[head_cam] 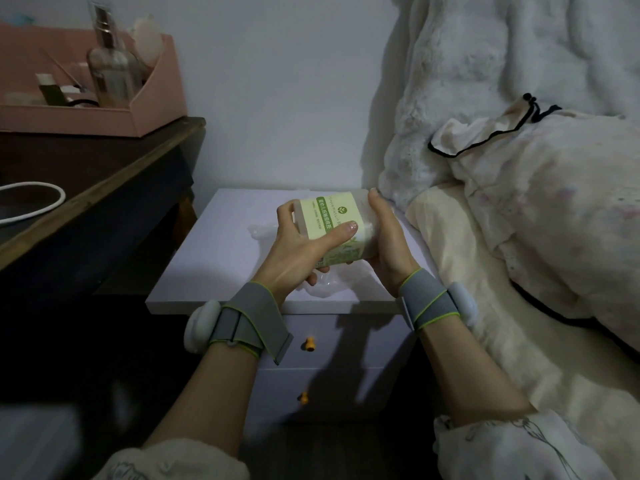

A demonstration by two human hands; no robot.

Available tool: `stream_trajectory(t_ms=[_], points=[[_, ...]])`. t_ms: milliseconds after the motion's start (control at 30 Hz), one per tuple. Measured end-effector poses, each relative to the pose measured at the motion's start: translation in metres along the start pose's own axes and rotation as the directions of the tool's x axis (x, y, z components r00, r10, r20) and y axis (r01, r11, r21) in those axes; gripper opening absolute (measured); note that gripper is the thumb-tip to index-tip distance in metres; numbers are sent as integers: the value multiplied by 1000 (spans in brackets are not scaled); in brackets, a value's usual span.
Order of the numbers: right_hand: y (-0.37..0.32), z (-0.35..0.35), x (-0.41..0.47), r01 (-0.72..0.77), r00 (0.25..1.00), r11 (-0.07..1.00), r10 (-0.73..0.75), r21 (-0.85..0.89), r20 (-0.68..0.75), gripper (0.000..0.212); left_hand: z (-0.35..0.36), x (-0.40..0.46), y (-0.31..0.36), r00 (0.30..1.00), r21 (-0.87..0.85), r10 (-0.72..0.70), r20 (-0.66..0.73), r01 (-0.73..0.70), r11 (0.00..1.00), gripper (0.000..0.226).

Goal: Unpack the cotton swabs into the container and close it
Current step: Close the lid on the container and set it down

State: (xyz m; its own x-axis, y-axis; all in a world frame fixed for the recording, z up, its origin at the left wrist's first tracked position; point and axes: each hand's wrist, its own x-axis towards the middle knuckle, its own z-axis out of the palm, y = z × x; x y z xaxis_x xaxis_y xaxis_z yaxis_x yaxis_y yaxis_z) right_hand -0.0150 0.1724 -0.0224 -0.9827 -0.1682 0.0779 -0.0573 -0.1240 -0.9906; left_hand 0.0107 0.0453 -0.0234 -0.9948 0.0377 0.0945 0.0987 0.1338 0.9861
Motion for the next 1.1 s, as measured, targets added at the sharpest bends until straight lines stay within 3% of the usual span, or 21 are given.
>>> stream_trajectory(t_ms=[433,867,1100], points=[[1,-2,3,6,1000,999,-7,-33,-27,51,1,2,1,1000,29,7,-7,-6,1000,60],[4,-1,3,42,996,994,-49,-104,-68,51,-7,1,-1,998,28,6,69,-8,1000,60],[3,3,6,85,992,989,-96,-122,-87,40,-4,0,1,997,-159,-71,-7,69,985,48]])
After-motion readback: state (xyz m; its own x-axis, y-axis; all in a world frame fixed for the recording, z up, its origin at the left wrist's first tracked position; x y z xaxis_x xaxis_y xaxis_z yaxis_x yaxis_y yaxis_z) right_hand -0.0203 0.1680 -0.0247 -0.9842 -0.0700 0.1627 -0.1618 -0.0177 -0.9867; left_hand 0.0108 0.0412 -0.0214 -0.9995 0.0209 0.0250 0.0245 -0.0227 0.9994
